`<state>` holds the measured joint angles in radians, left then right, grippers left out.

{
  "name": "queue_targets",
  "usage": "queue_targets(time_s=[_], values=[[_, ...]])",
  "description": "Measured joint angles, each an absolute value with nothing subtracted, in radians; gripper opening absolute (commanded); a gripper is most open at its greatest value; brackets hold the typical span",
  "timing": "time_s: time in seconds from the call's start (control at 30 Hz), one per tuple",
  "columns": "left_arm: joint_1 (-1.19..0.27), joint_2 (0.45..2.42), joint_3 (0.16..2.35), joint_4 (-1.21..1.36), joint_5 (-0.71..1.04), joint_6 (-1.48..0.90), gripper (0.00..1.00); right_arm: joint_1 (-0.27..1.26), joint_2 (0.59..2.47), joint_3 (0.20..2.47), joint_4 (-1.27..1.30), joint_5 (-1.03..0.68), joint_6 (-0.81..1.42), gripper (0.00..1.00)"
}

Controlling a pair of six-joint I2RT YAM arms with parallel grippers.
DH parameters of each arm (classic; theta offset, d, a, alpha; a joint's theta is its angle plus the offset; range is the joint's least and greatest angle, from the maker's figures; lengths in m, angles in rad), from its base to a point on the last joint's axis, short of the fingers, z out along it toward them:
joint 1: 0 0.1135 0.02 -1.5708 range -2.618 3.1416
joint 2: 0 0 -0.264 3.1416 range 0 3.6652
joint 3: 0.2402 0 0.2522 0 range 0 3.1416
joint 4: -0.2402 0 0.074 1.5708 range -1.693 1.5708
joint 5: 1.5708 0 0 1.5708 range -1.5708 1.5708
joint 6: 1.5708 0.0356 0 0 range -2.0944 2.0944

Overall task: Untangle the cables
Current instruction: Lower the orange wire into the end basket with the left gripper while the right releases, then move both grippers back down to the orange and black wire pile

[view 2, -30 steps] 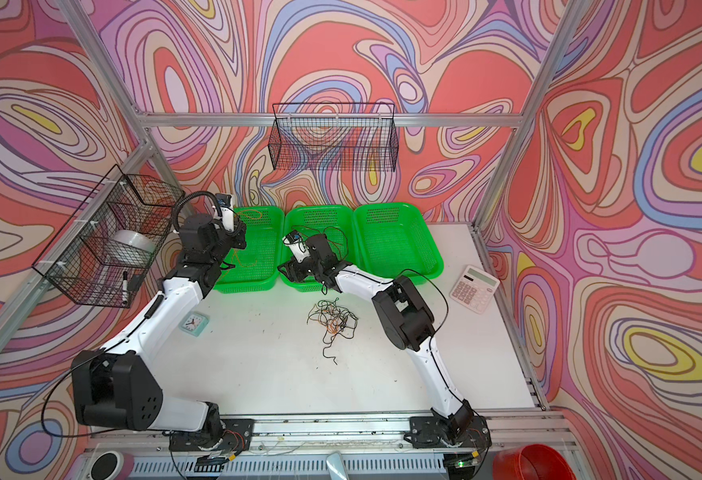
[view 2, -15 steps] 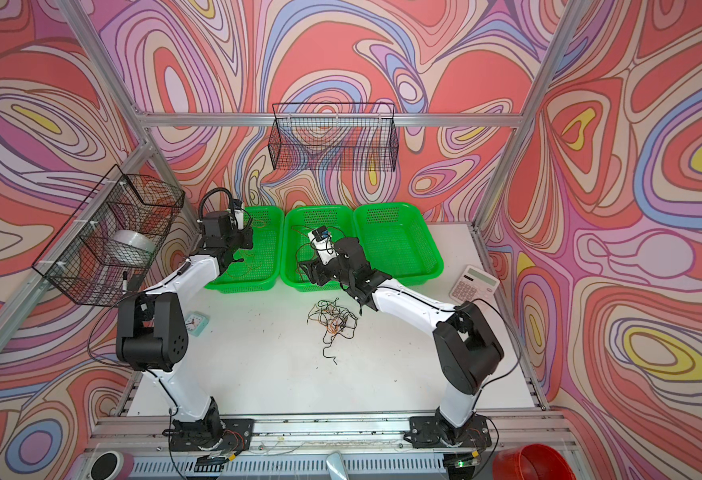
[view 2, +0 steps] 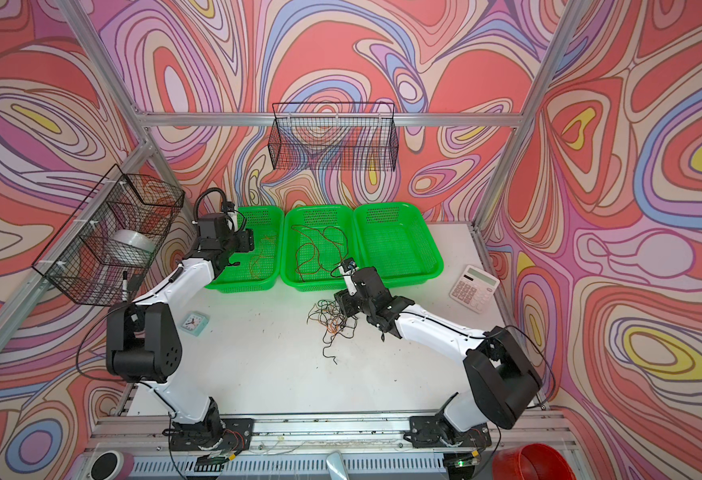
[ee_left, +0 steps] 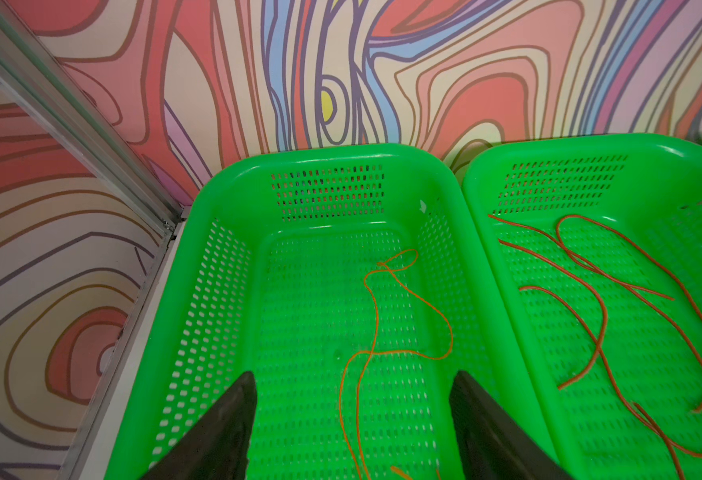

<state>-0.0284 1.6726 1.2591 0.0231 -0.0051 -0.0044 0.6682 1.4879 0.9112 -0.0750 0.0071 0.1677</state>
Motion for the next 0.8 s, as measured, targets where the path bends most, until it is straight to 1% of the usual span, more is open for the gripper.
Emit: queue_targets(time_s=[0.13,0.3,0.43,0.53,0.6,0.7,0.77,0.8], values=[[-0.075,1.525,1.136,0.034,0.026,0.02,0.73,0.669,1.507,0.888,-0.084,-0.006,0.206,0.56],[-0.217,1.371,0.989,0.028,0.051,0.055,0.66,0.682,1.546,0.865,-0.082,-0.035,0.23,0.56],[-0.334,1.287,0.88,0.01,0.063,0.067,0.63,0.689,1.594,0.864,-0.077,-0.053,0.237,0.54],[-0.424,1.269,0.819,-0.008,0.064,0.074,0.62,0.69,1.634,0.864,-0.078,-0.064,0.241,0.48],[-0.467,1.278,0.786,-0.011,0.066,0.067,0.6,0.69,1.646,0.864,-0.081,-0.064,0.245,0.39],[-0.501,1.314,0.756,-0.012,0.066,0.039,0.57,0.691,1.643,0.864,-0.101,-0.035,0.236,0.29],[-0.516,1.35,0.756,-0.006,0.067,0.02,0.56,0.698,1.629,0.865,-0.13,0.001,0.222,0.3],[-0.524,1.371,0.756,0.001,0.067,0.009,0.55,0.709,1.618,0.869,-0.154,0.029,0.206,0.33]])
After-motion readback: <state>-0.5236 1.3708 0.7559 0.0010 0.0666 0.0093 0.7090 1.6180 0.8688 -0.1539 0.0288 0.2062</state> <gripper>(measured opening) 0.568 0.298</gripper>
